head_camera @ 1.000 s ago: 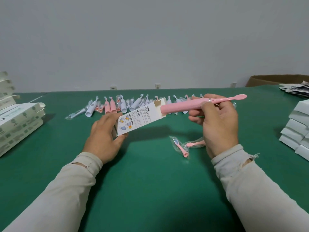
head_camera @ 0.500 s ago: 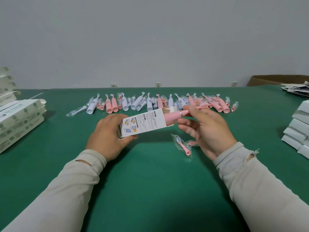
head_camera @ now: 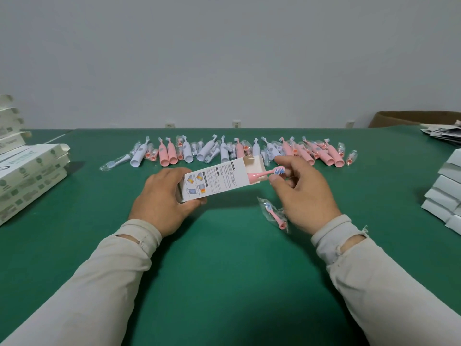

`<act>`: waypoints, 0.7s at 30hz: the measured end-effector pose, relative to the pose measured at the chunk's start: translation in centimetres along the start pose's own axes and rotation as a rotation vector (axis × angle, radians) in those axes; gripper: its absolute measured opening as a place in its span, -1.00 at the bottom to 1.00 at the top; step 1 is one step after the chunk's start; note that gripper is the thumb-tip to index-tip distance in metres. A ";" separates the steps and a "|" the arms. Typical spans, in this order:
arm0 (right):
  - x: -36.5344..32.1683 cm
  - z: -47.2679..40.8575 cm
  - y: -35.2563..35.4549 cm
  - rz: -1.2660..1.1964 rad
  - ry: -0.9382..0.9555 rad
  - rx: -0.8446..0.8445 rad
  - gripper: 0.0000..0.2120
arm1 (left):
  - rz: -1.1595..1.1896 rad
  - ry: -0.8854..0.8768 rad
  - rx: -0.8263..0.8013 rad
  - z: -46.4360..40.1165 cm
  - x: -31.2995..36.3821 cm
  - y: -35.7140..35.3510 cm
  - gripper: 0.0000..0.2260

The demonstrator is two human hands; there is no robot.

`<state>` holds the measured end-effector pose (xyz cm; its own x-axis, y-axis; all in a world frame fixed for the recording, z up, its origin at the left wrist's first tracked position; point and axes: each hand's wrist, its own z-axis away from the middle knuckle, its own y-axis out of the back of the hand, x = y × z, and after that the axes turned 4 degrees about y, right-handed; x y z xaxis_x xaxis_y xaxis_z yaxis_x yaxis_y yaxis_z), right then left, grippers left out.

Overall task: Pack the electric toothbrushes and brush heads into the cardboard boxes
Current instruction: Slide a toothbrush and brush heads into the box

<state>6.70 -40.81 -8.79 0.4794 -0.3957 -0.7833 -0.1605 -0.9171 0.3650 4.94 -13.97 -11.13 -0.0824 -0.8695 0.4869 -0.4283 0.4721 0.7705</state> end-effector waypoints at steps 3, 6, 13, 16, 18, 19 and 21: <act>-0.3 0.0 0.1 -0.106 -0.020 0.061 -0.79 | 0.008 0.007 0.001 0.1 0.0 0.0 -0.50; -0.5 0.0 0.2 -0.118 0.014 0.061 -0.86 | 0.015 0.010 -0.001 0.0 0.0 0.0 -0.51; -0.9 0.4 0.0 0.057 0.077 -0.108 -0.82 | 0.041 -0.011 -0.014 0.2 0.2 -0.2 -0.52; -1.3 0.7 0.1 -0.064 0.047 -0.141 -0.74 | 0.041 -0.013 -0.007 0.2 0.2 -0.1 -0.53; -1.4 1.0 -0.3 -0.079 0.058 -0.188 -0.73 | 0.037 -0.013 -0.008 0.3 0.3 -0.1 -0.53; -1.3 1.1 -0.4 -0.049 0.061 -0.198 -0.74 | 0.034 -0.013 -0.006 0.3 0.3 0.0 -0.53; -1.1 1.2 -0.8 -0.053 0.031 -0.177 -0.78 | 0.023 -0.015 -0.003 0.3 0.4 0.0 -0.54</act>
<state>5.27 -39.76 -8.83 0.5104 -0.3426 -0.7888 0.0187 -0.9126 0.4085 4.65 -14.36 -11.03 -0.1063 -0.8604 0.4985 -0.4236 0.4927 0.7601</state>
